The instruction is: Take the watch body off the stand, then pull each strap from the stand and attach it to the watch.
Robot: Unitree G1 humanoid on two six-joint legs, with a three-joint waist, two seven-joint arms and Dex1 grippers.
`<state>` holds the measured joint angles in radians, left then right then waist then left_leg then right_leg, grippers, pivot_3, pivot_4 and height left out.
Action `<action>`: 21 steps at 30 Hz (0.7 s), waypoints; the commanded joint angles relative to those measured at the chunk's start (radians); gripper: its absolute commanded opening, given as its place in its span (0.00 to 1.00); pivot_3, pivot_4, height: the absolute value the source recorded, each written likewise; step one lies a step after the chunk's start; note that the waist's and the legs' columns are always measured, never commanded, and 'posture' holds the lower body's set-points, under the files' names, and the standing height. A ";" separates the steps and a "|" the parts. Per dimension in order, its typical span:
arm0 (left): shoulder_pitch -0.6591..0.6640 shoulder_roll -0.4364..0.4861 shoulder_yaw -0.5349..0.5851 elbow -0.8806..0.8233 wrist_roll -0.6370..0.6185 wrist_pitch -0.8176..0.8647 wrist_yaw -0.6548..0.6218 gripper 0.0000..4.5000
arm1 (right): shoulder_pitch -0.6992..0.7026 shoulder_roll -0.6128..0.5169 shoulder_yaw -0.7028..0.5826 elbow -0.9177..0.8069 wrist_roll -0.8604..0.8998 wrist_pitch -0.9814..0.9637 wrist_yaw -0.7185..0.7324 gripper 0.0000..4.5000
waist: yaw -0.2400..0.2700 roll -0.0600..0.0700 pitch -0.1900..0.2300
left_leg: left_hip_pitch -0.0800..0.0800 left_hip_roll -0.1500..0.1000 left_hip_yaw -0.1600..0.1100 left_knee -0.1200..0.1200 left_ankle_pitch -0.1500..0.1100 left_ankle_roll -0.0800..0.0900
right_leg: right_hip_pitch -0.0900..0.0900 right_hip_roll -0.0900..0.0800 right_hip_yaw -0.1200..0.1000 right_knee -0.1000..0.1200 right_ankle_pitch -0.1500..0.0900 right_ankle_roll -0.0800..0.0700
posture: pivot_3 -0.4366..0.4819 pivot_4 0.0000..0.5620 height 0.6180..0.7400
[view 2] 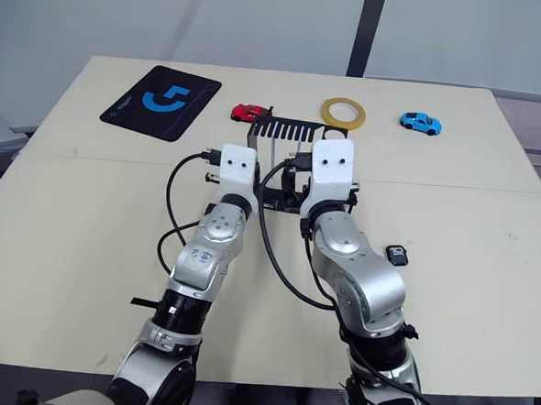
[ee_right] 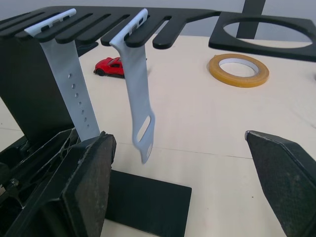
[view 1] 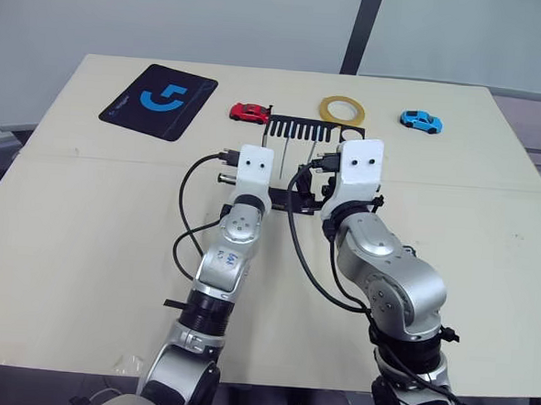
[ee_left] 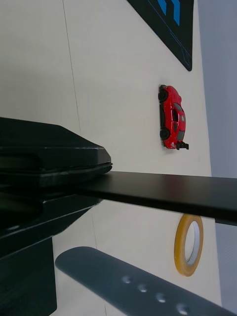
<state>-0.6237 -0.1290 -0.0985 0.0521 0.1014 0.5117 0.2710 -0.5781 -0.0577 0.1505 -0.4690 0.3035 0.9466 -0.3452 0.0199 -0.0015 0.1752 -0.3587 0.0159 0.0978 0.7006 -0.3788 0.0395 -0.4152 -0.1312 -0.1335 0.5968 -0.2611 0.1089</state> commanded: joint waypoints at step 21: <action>0.002 -0.045 -0.017 -0.011 -0.013 -0.020 -0.008 0.00 | -0.082 0.166 0.010 0.144 -0.206 -0.147 0.052 0.46 | -0.002 0.000 0.000 | -0.001 0.000 -0.001 -0.001 0.000 0.000 | 0.000 0.000 -0.001 -0.001 0.000 0.000 | 0.48 0.27 0.93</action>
<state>-0.6233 -0.1299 -0.0989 0.0530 0.0896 0.5033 0.2657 -0.6410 0.0751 0.1571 -0.3062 0.1141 0.8258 -0.2980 0.0181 -0.0013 0.1753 -0.3595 0.0159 0.0968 0.6997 -0.3787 0.0393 -0.4153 -0.1313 -0.1343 0.5960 -0.2611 0.1089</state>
